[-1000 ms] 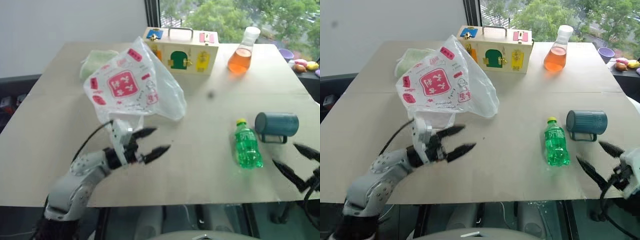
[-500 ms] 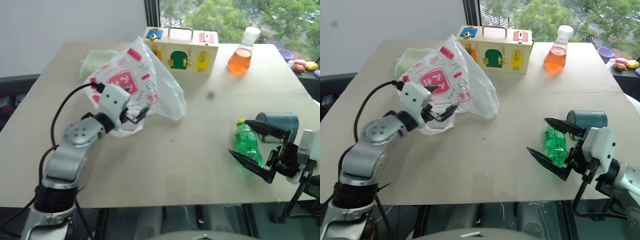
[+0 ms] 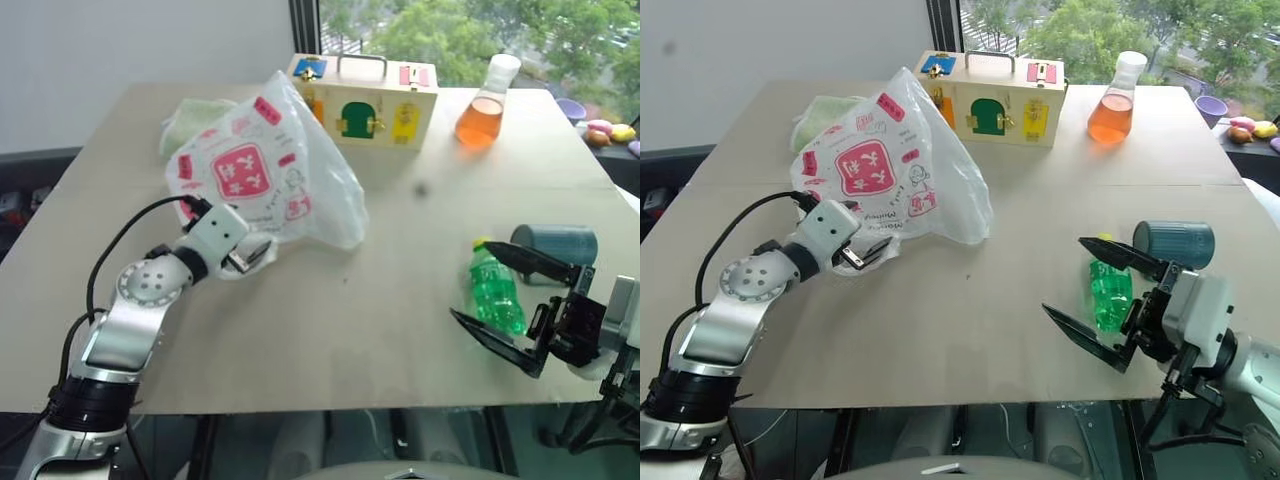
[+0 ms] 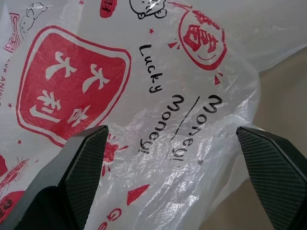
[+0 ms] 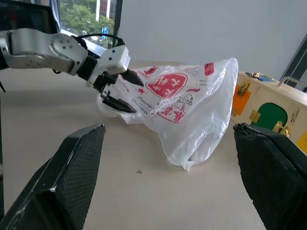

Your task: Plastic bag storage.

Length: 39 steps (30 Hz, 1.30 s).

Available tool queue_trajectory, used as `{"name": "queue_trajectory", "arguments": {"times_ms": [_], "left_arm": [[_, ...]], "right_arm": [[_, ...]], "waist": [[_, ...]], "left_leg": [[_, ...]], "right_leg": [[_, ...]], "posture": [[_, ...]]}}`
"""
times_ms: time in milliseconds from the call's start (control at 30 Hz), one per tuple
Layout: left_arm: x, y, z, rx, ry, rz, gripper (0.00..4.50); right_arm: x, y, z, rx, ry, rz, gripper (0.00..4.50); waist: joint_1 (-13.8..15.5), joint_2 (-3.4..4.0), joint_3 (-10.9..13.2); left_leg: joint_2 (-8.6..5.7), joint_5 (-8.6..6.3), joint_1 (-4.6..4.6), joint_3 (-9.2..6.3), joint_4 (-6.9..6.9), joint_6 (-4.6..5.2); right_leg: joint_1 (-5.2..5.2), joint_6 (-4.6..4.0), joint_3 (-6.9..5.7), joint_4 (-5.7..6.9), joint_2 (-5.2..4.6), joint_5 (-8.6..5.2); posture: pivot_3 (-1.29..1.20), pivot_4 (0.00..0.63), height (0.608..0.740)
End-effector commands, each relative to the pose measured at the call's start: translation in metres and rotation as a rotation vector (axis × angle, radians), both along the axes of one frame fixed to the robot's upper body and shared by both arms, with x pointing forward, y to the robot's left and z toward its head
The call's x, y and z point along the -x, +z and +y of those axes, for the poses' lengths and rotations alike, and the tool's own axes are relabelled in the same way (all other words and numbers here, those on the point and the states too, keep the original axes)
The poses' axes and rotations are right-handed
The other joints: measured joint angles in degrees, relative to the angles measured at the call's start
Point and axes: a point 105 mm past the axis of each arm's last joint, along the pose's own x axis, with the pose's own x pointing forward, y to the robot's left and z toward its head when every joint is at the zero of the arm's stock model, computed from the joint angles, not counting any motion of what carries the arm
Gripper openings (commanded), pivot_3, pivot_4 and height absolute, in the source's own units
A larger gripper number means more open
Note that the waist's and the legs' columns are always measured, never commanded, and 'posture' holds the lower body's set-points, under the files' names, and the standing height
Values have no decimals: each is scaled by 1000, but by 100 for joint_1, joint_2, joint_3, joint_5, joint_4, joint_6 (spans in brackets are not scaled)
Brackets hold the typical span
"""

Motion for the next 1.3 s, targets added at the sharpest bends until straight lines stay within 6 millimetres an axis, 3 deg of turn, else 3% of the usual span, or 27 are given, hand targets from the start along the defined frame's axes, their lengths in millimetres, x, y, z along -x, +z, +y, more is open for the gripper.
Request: {"name": "queue_trajectory", "arguments": {"times_ms": [33,300,333,367,467,567,633,833,1000,1167,1300], "left_arm": [[-5,6,-2,-44,-26,-41,4488],[-11,-1,3,-168,-35,-86,4488],[-12,0,4,-181,-33,-96,3956],[-12,1,3,-198,-45,-114,3718],[-11,1,3,-206,-62,-134,2187],[-14,20,2,-71,-41,-197,541],[-15,34,-2,33,-39,-223,57],[-19,68,-15,440,-51,-185,57],[-13,94,-46,787,-159,20,57],[-6,120,-66,889,-219,80,57],[-5,111,-62,702,-191,67,57]], "right_arm": [[10,12,11,-46,61,-40,4328],[9,12,16,-70,67,-23,4328],[9,11,16,-69,65,-18,4500],[8,10,16,-70,60,-13,4500],[9,9,16,-72,52,-4,4500],[6,-1,14,-39,17,20,4500],[2,-8,12,-11,-34,33,4500],[-16,-34,-4,117,-228,80,4500],[-29,-61,-29,253,-443,183,4500],[-46,-89,-53,311,-673,333,4500],[-57,-105,-66,320,-828,459,4500]], "waist": [[-3,0,0],[-8,-1,0],[-7,-1,0],[-5,-1,0],[-6,-1,0],[5,-1,0],[6,-1,0],[2,-4,-2],[-2,-5,-2],[-30,-8,-1],[-62,-4,-1]], "left_leg": [[0,0,0,0,0,0],[0,0,-1,0,0,0],[0,0,-1,0,0,0],[0,0,-1,0,0,0],[0,0,-1,1,0,0],[-1,0,-1,1,0,0],[0,0,-1,0,0,0],[-1,0,-1,0,13,0],[-4,0,-4,-6,20,0],[-5,0,-1,-7,24,0],[-6,0,10,-2,23,0]], "right_leg": [[0,0,0,0,0,0],[0,-1,1,1,-1,1],[0,-1,1,1,0,1],[0,-1,1,2,0,1],[0,-1,1,2,-1,1],[0,-1,1,3,-2,1],[0,-1,1,3,-2,2],[2,3,-1,11,-1,3],[2,14,-3,21,-1,9],[2,6,-1,28,0,5],[0,-2,9,41,2,0]], "posture": [[0,150,740],[0,150,740],[0,150,740],[0,150,740],[0,150,740],[0,150,740],[0,150,740],[0,150,740],[0,150,740],[0,150,740],[0,150,740]]}}
